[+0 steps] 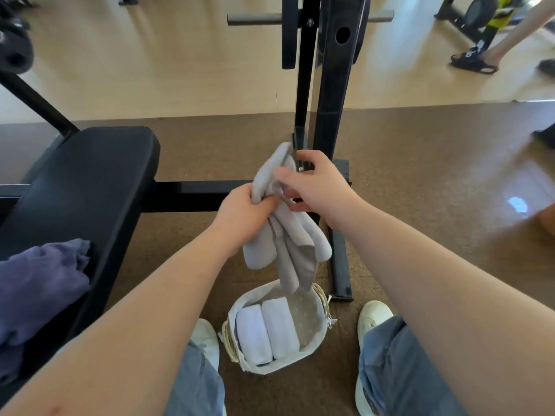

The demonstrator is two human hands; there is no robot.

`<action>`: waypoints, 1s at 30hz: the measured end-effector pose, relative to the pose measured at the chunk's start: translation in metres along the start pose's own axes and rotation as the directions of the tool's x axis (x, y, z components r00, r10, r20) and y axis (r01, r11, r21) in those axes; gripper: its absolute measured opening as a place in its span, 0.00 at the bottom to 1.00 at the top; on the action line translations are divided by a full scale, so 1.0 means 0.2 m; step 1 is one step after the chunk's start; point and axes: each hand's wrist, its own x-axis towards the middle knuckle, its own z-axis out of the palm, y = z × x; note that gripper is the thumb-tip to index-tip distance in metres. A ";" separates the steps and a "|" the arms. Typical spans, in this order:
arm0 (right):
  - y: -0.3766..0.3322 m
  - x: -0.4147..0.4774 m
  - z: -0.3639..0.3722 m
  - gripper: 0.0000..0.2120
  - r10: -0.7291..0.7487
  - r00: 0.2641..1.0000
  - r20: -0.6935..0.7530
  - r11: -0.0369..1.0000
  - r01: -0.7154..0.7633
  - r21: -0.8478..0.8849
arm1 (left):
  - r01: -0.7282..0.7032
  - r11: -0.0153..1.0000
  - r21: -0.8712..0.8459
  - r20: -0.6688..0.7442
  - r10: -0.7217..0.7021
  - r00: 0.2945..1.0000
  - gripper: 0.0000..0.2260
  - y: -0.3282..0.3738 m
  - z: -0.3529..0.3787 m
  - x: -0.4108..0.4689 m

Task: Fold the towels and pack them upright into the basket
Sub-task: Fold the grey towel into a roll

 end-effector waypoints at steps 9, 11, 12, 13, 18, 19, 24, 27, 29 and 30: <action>0.06 -0.02 -0.02 0.20 -0.038 0.994 0.103 0.961 0.064 -0.270 | 0.138 0.850 -0.508 0.083 -0.111 0.990 0.21 -0.01 -0.06 0.03; 0.06 -0.02 -0.02 0.24 -0.030 0.996 0.079 0.980 0.045 -0.193 | 0.120 0.836 -0.535 0.108 -0.073 0.991 0.28 -0.01 -0.07 0.03; 0.05 -0.03 -0.02 0.27 -0.039 0.995 0.088 0.983 0.054 -0.173 | 0.112 0.835 -0.538 0.090 -0.075 0.993 0.32 -0.02 -0.07 0.03; 0.04 -0.04 -0.02 0.31 -0.053 0.992 0.115 0.983 0.071 -0.167 | 0.112 0.832 -0.544 0.060 -0.095 0.994 0.35 -0.02 -0.08 0.02; 0.05 -0.06 0.00 0.35 -0.100 0.972 0.214 0.958 0.152 -0.242 | 0.077 0.810 -0.581 -0.011 -0.103 0.995 0.19 0.02 -0.07 0.00; 0.05 -0.05 0.00 0.30 -0.100 0.977 0.188 0.958 0.146 -0.247 | 0.063 0.788 -0.612 -0.012 -0.089 0.996 0.16 0.03 -0.07 0.00; 0.04 -0.04 -0.01 0.16 -0.066 0.990 0.127 0.972 0.093 -0.217 | 0.011 0.699 -0.715 0.023 0.008 1.000 0.19 0.02 -0.07 0.01; 0.05 -0.04 0.01 0.12 -0.111 0.982 0.151 0.978 0.135 -0.160 | -0.041 0.806 -0.591 0.061 0.095 0.994 0.22 0.00 -0.06 0.01; 0.04 -0.03 0.00 0.12 -0.118 0.986 0.122 0.983 0.133 -0.125 | -0.101 0.916 -0.388 0.028 0.122 0.992 0.21 -0.01 -0.04 0.01; 0.04 -0.03 -0.01 0.13 -0.117 0.987 0.107 0.985 0.129 -0.114 | -0.131 0.953 -0.273 -0.035 0.126 0.991 0.20 -0.02 -0.04 0.01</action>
